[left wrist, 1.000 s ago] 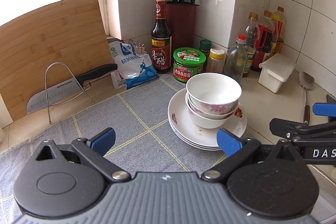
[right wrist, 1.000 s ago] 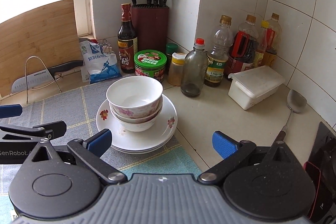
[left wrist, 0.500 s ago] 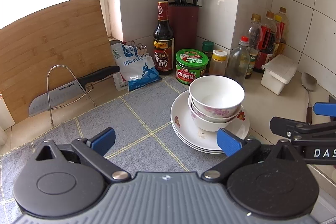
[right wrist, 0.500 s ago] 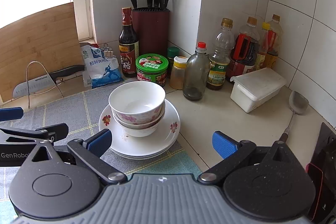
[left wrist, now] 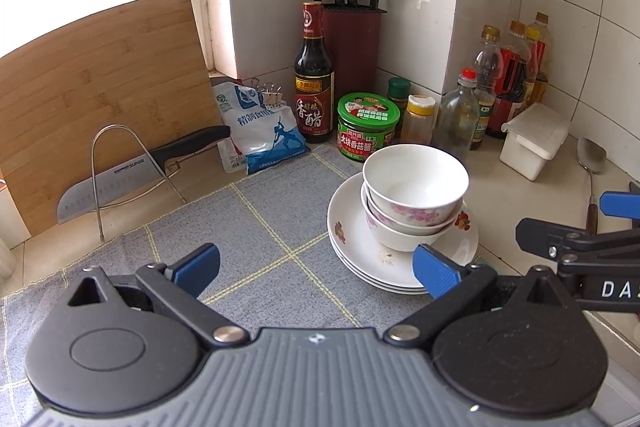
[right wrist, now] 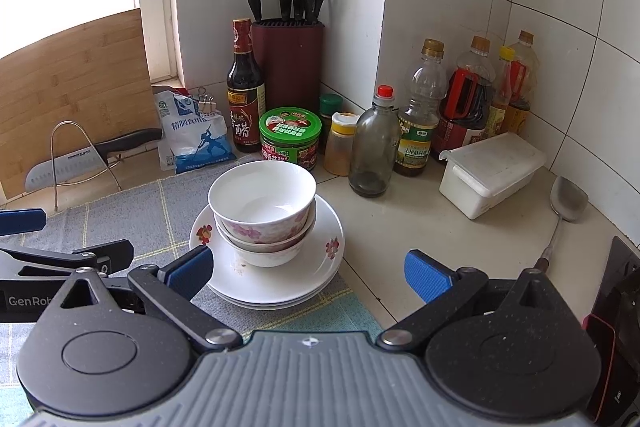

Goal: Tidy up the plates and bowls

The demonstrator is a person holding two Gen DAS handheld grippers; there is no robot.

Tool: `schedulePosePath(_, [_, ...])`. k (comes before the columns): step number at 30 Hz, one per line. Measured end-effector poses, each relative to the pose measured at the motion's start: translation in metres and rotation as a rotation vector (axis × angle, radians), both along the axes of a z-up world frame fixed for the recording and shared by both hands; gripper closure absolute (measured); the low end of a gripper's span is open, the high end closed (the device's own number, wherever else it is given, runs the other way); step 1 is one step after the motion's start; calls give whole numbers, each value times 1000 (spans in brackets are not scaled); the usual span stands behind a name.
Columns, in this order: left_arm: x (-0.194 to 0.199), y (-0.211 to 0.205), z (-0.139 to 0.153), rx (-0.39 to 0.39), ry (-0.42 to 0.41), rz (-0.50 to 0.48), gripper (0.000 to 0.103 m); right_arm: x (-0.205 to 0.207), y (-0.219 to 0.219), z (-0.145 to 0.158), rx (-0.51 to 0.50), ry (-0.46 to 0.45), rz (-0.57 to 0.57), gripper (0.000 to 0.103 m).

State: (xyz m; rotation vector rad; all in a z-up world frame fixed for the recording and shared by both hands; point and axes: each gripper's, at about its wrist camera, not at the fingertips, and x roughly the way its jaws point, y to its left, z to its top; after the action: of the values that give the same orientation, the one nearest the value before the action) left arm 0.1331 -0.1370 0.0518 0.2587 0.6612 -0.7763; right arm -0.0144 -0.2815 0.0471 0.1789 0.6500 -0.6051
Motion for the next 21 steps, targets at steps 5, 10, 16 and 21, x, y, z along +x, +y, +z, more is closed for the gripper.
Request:
schedulePosePath(5, [2, 0, -1, 2, 6, 2, 1, 3, 0, 0, 0, 2, 2, 0])
schedulePosePath(10, [5, 1, -1, 3, 8, 7, 1, 5, 2, 0, -2, 2, 6, 0])
schedulePosePath(16, [8, 2, -1, 2, 11, 8, 1, 7, 3, 0, -3, 2, 6, 0])
schedulePosePath(21, [8, 3, -1, 0, 9, 6, 1, 7, 4, 1, -3, -2, 9, 0])
